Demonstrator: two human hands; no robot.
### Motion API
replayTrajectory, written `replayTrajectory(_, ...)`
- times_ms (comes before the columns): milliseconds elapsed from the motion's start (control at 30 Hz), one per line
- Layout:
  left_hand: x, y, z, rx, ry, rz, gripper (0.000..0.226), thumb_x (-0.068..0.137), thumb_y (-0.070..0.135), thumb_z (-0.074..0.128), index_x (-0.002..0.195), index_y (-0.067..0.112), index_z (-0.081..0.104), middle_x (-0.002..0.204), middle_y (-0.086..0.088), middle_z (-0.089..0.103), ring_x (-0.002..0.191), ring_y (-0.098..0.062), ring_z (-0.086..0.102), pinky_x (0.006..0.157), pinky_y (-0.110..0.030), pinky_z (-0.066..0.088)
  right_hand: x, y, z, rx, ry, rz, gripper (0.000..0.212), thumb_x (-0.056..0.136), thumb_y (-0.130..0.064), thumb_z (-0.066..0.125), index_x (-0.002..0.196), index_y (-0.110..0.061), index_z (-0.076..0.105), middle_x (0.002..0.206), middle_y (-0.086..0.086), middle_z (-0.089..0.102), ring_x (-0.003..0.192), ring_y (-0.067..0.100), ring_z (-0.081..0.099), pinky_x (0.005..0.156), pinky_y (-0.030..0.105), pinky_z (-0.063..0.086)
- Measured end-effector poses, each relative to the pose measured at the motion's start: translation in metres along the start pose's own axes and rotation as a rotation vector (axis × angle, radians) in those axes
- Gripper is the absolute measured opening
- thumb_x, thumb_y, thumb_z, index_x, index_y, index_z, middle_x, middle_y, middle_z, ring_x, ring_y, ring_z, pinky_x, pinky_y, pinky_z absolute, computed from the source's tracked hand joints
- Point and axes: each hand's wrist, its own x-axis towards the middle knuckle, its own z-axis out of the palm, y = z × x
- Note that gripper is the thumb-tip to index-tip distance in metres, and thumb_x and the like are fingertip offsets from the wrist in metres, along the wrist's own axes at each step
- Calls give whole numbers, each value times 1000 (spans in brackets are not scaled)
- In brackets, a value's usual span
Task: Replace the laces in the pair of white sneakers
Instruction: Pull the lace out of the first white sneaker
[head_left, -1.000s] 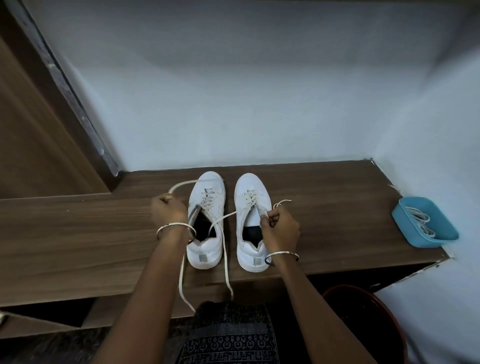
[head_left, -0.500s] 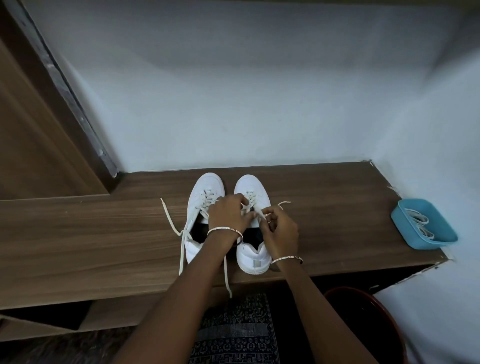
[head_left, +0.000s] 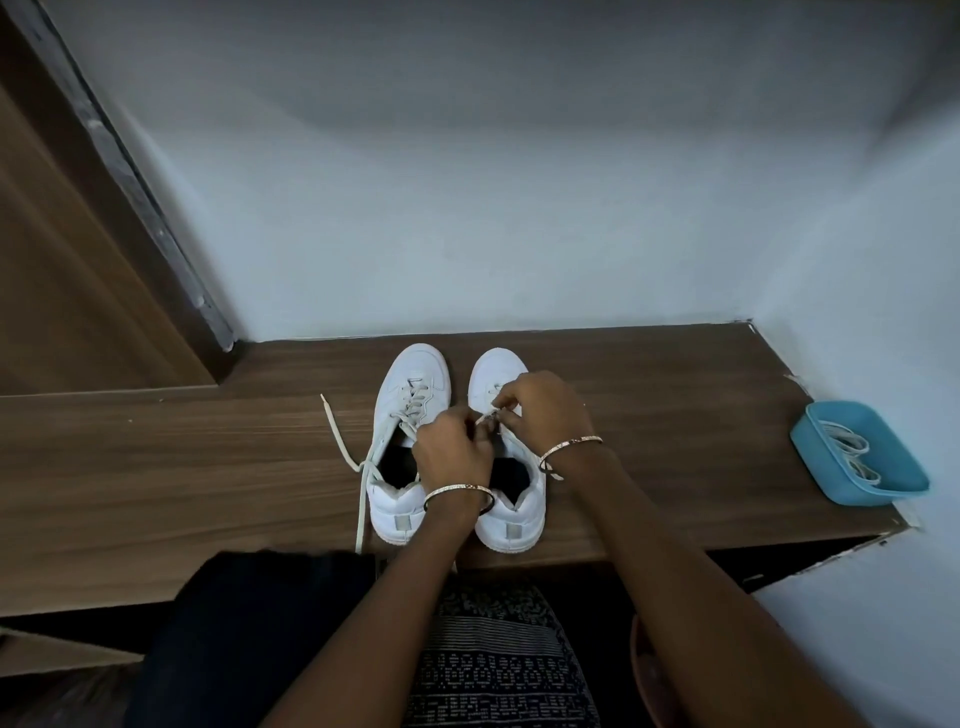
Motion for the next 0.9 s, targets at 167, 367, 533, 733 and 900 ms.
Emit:
replayTrajectory(167,4,-3,2,-113,27,-96,15,81,29,75,76,18,68,70,1,69,74,-25,65,62,-25,32,4,3,6,-263,81,-192,8,80,-16,75,86,-19,76,82,2,71,84,29,64,66,34,45)
replayTrajectory(367,8,-7,3,-158,-13,-142,13,80,30,75,82,19,70,75,3,71,78,-20,66,67,-24,37,-17,16,39,-283,333,-275,24,71,-8,82,76,-17,60,70,0,59,68,24,58,57,35,47)
replayTrajectory(533,9,-7,1,-170,-28,-148,14,80,31,75,82,18,71,74,5,70,75,-16,64,68,-23,37,-15,18,44,-178,298,-252,36,78,-5,69,100,-18,44,89,5,59,78,29,55,60,40,47)
replayTrajectory(733,7,-4,3,-187,36,-147,12,80,29,75,78,18,71,70,4,69,72,-18,63,65,-23,35,-17,25,39,-34,286,-205,15,88,-20,46,91,-9,56,86,9,60,74,32,56,62,39,47)
replayTrajectory(900,5,-1,2,-139,60,-89,11,81,24,74,76,14,72,68,-2,69,69,-24,62,63,-24,34,-16,32,41,236,353,13,10,83,-13,44,81,-6,50,78,10,56,70,27,49,62,34,35)
